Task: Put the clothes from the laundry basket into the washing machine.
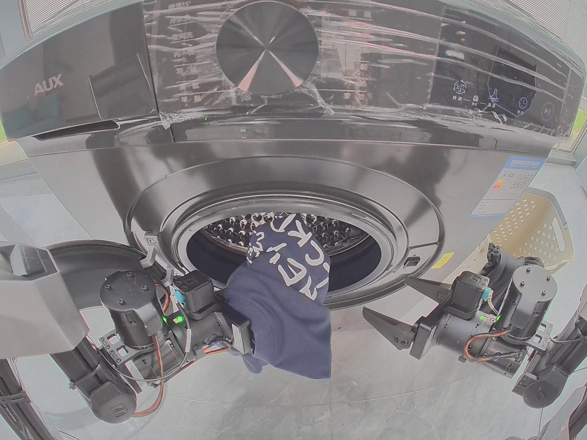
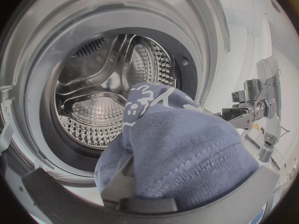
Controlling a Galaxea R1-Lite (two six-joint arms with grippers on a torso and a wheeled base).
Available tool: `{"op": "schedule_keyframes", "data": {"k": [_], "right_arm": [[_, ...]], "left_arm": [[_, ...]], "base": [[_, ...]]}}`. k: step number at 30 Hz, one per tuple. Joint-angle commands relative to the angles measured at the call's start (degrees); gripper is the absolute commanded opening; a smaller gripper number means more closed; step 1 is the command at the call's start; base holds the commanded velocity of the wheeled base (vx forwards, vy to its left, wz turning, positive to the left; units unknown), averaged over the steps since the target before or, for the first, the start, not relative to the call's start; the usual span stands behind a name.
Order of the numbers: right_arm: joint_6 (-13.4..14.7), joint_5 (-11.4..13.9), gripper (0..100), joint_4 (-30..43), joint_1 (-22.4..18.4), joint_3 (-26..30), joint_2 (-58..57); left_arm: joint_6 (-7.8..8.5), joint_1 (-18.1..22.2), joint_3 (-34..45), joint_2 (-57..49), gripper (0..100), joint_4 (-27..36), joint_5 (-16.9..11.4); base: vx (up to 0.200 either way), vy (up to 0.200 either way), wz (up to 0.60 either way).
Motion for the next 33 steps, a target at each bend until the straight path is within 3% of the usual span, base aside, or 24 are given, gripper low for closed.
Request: {"op": "schedule_keyframes", "data": {"k": [1,7,13,20,33], "right_arm": [[0.0,0.0,100,0.0,1.5,0.8,-0.5],[0.1,0.0,100,-0.1,3.9,2.1,-0.6],[0.1,0.0,100,0.0,4.5,2.4,-0.3],[0.2,0.1,100,0.0,4.5,3.0,-0.2],[0.2,0.1,100,0.0,4.5,3.2,0.2]], "left_arm": [[-0.41,-1.9,-1.3,0.4,0,0.0,0.6],[-1.72,-4.1,-2.5,4.7,0,0.0,1.5],[-2.08,-4.4,-12.7,11.7,0,0.1,4.7],[-3.83,-2.8,-22.5,18.2,0,0.4,5.5],[-3.22,0.1,-37.7,25.3,0,5.6,7.6]], "base": [[0.0,0.0,0.0],[0.0,0.0,0.0],[0.0,0.0,0.0],[0.0,0.0,0.0],[0.0,0.0,0.0]]}}
